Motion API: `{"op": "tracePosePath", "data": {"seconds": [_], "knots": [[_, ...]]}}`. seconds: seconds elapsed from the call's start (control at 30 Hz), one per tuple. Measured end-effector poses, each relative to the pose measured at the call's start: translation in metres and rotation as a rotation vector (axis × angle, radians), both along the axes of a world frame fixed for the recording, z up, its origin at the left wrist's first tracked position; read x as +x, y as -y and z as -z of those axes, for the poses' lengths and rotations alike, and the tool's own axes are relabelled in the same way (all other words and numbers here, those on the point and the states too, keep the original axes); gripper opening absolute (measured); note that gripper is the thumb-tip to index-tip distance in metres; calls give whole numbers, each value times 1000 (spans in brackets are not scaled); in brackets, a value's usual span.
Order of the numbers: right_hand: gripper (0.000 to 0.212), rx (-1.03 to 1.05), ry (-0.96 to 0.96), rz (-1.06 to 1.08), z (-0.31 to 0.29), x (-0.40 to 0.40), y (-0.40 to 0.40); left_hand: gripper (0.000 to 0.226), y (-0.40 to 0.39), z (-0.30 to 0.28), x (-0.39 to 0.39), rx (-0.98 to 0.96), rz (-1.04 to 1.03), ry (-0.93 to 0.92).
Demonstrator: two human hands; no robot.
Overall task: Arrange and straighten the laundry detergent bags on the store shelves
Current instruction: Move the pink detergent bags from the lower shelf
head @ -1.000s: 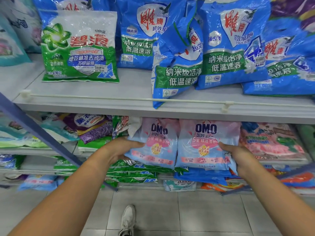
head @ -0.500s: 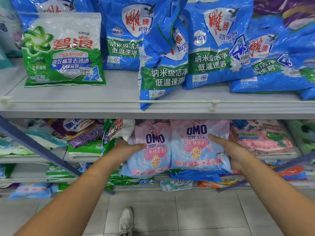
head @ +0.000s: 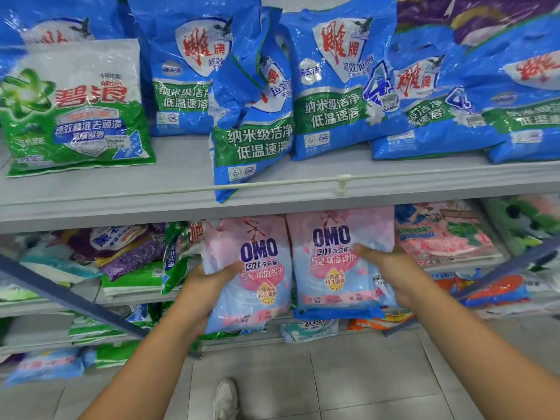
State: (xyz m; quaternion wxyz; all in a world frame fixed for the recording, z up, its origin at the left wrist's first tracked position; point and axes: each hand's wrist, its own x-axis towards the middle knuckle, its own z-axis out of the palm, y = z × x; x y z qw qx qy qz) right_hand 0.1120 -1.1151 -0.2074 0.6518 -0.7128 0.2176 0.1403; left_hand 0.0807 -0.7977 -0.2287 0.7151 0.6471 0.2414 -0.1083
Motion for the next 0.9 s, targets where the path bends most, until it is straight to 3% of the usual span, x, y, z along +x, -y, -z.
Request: {"op": "tracePosePath", "data": {"seconds": [0.1,0.17,0.23,0.3,0.37,0.57,0.73,0.83,0.9], "knots": [[76,59,9,2,0,-12,17,67,3,-9,-11,-44,37,6],[76,120,20,-16,-1,-26,33,71,16,-15,-26,-71,37,8],[56,159,43,-19,-7,-37,50,71,35,-25,-47,-125,25,31],[28,213,57,-49,-13,-47,72,89,57,-31,-68,-125,24,51],[20,222,84,-113,-21,-58,96,85,78,-37,-87,-161,5,97],[38,252,91,-171,-79,-83,152,79,128,-100,-118,-164,32,182],[33,228,183,-113,-135,-89,189,93,155,-158,-96,-166,78,320],[26,236,253,-15,-162,-97,209,68,173,-182,-74,-244,152,344],[18,242,287,39,-173,-105,217,70,184,-190,-63,-267,182,348]]}}
